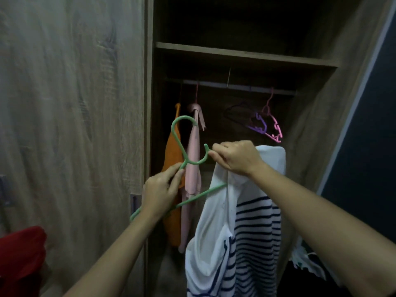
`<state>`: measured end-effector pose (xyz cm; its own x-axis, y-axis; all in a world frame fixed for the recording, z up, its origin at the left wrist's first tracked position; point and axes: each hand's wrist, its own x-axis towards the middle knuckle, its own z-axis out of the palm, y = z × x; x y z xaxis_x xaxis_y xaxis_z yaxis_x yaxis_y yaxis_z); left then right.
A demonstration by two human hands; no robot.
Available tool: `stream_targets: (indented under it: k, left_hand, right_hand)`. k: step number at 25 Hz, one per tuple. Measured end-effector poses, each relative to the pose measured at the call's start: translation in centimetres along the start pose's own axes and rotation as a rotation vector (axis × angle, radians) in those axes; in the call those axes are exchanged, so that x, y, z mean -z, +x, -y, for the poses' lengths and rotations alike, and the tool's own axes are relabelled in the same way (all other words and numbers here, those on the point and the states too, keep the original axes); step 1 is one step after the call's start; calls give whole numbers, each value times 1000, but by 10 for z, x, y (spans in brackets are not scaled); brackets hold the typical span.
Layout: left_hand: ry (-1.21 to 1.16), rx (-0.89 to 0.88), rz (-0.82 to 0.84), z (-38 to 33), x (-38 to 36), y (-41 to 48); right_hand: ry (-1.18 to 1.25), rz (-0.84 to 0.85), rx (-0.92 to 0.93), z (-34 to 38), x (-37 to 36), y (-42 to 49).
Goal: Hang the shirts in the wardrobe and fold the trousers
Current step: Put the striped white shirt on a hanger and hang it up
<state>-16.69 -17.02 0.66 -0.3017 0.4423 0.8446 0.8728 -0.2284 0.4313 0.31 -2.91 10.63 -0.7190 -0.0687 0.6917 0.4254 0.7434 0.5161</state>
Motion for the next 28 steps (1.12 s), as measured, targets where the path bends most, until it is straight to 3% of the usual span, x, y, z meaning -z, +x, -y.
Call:
stream_targets:
  k: [2, 3, 5, 7, 9, 10, 12, 16, 18, 22, 24, 26, 28]
  left_hand:
    - [305, -79, -119, -6, -10, -20]
    - [340, -169, -135, -12, -20, -38]
    - [339, -275, -11, -19, -42, -75]
    - [295, -7, 290, -15, -62, -92]
    - [27, 350, 580, -3, -73, -86]
    - [-124, 420, 651, 5, -77, -81]
    - [-272, 484, 732, 23, -74, -63]
    - [-257, 662, 1013, 65, -33, -23]
    - [-289, 756, 1070, 70, -10, -3]
    - [-256, 626, 1192, 49, 11, 32]
    - [-44, 603, 1194, 38, 10, 44]
    - [335, 536, 1015, 12, 4, 52]
    - [565, 370, 781, -21, -11, 49]
  right_hand:
    - [-5, -37, -7, -3, 2, 2]
    - [-6, -69, -27, -7, 3, 3]
    - [17, -127, -74, -14, 9, 6]
    - [64, -170, -114, -21, 17, 9]
    - [109, -210, -163, -27, 23, 8]
    - [141, -216, -190, -30, 26, 3]
    - [167, -201, -238, -37, 29, -14]
    - [64, -107, -305, -44, 15, -71]
    - [92, -66, -387, -41, 6, -94]
    - [-23, -25, -338, -41, -6, -114]
    - [-79, 54, -281, -32, -11, -110]
    - [-70, 137, -286, -10, -17, -94]
    - [26, 189, -409, 12, -19, -75]
